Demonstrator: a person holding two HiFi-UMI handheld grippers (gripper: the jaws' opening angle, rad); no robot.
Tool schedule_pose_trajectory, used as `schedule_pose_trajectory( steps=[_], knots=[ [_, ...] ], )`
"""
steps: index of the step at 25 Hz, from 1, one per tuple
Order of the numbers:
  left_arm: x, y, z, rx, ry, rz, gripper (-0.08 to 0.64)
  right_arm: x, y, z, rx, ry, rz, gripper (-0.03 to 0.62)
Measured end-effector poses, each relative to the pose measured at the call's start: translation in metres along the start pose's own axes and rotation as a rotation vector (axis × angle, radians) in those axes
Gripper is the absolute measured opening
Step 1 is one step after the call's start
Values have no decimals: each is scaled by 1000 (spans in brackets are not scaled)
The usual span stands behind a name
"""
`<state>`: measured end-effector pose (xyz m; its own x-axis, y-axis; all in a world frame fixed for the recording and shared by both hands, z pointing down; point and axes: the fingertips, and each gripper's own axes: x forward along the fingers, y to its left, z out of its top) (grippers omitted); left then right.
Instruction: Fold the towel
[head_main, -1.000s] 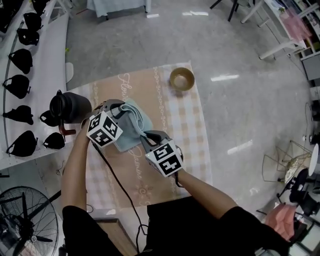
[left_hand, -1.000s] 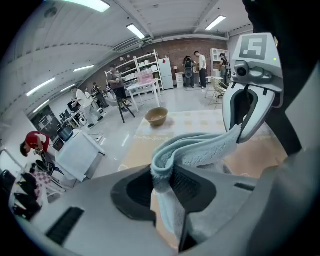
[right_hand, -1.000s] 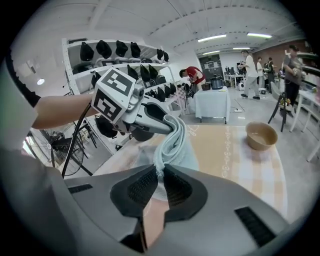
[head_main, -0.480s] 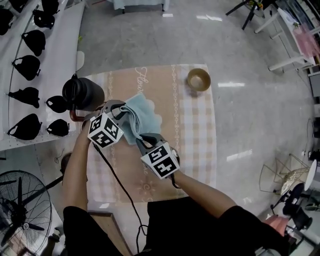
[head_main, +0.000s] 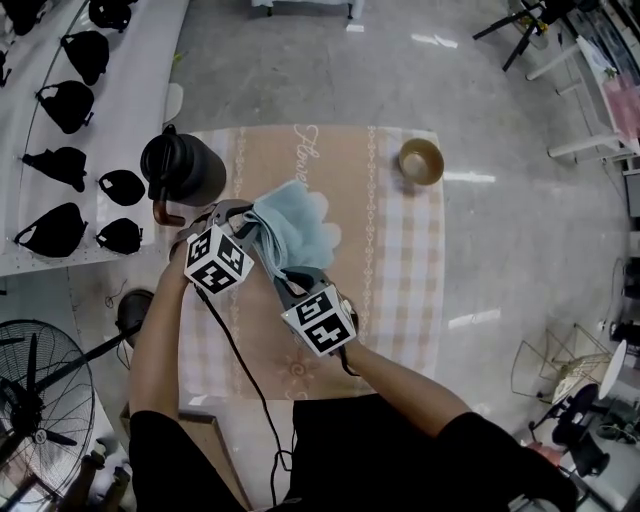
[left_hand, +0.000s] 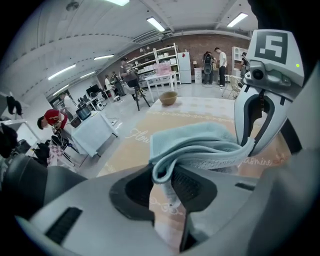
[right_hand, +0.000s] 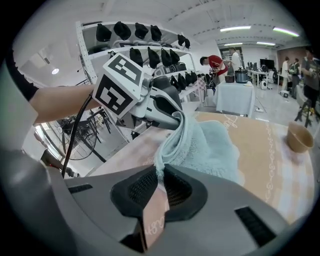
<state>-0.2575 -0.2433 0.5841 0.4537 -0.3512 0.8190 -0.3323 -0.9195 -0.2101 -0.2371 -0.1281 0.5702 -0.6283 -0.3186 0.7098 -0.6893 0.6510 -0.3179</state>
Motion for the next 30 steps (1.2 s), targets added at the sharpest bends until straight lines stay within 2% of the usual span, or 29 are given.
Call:
schedule_pose_trajectory(
  steps=[4, 7, 11, 14, 20, 23, 27, 29, 30],
  knots=[
    [1, 0, -11, -37, 11, 17, 125, 9, 1, -4, -16, 17, 2, 40],
    [-4, -9, -15, -73, -3, 6, 170, 20, 8, -8, -56, 38, 36, 55],
    [-22, -25, -25, -148, -35, 25, 222, 30, 28, -17, -101, 60, 140, 181],
    [-40, -32, -39, -266, -71, 83, 227, 26, 36, -22, -126, 51, 165, 228],
    [-69, -57, -45, -539, -158, 198, 227, 3, 29, -34, -90, -3, 132, 230],
    [-69, -83, -36, -619, -194, 209, 227, -14, 11, -46, -80, -6, 87, 230],
    [-66, -116, -20, -681, -199, 230, 227, -39, -16, -65, -75, -2, 29, 225],
    [-64, -128, -11, -724, -202, 252, 223, -53, -29, -75, -75, 0, -10, 169],
    [-63, -134, -7, -750, -202, 265, 209, -60, -37, -81, -76, -2, -34, 100]
  ],
)
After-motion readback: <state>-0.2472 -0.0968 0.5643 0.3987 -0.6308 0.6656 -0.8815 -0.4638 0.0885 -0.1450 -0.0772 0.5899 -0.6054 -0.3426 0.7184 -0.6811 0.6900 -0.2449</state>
